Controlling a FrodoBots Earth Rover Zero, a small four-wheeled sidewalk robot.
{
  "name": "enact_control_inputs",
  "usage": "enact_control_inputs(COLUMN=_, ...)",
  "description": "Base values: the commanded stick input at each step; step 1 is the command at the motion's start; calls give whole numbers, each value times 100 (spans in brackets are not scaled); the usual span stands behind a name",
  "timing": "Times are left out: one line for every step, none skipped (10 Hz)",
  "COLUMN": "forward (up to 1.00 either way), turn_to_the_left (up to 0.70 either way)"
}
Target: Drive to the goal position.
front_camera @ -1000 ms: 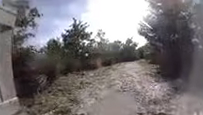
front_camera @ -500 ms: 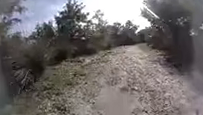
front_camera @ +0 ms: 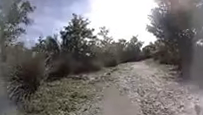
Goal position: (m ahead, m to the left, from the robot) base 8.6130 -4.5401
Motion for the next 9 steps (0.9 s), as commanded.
enact_control_inputs(forward=83, turn_to_the_left=0)
enact_control_inputs(forward=83, turn_to_the_left=-12)
enact_control_inputs(forward=83, turn_to_the_left=-26)
enact_control_inputs(forward=84, turn_to_the_left=-33)
enact_control_inputs(forward=83, turn_to_the_left=-33)
enact_control_inputs(forward=83, turn_to_the_left=-33)
enact_control_inputs(forward=83, turn_to_the_left=-33)
enact_control_inputs(forward=83, turn_to_the_left=-33)
enact_control_inputs(forward=83, turn_to_the_left=-33)
